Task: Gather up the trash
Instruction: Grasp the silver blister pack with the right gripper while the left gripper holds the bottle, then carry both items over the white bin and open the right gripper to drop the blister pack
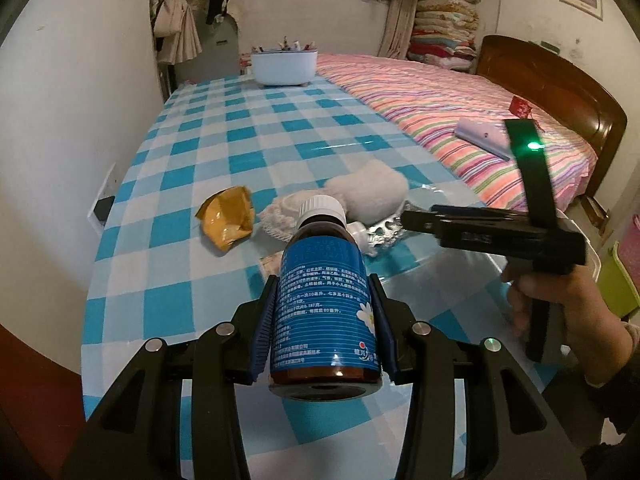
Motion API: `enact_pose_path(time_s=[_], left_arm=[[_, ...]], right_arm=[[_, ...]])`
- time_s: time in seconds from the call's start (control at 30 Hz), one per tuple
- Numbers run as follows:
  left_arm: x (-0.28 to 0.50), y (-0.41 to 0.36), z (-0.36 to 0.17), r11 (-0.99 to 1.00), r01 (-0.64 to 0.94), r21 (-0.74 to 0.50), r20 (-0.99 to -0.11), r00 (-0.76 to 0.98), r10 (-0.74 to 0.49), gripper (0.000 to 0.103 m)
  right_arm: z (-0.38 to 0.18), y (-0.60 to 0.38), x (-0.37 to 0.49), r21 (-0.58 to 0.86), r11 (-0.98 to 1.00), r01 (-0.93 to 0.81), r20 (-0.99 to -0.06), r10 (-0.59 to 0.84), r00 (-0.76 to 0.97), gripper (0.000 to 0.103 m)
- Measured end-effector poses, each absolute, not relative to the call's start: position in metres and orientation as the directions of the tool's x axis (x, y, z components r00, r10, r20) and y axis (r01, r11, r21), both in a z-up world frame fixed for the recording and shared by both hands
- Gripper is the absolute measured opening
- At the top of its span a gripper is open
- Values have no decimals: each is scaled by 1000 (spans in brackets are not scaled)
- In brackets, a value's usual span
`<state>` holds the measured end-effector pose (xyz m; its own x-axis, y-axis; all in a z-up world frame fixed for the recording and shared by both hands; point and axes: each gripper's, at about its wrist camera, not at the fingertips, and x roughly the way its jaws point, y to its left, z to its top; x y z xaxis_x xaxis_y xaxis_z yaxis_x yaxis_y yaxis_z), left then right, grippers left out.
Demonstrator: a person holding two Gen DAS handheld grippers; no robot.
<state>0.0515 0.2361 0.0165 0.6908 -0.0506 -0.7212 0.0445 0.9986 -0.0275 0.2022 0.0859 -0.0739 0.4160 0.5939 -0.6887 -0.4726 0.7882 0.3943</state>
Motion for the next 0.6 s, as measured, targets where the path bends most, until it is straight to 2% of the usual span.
enact_pose_path(time_s=[0.03, 0.1, 0.2, 0.6], left_arm=[[51, 235, 17, 998, 50, -29, -720, 692, -56, 42], [51, 233, 18, 998, 53, -30, -716, 696, -58, 42], [51, 233, 17, 998, 55, -31, -718, 694, -60, 42], [58, 230, 11, 998, 55, -33, -725, 686, -61, 42]], right_arm=[[-74, 86, 202, 394, 789, -472, -688, 594, 418, 44], [-72, 85, 202, 398, 788, -470, -682, 597, 423, 34], [-70, 80, 201, 428, 771, -472, -666, 622, 413, 29], [-53, 58, 193, 465, 752, -468, -600, 656, 458, 22]])
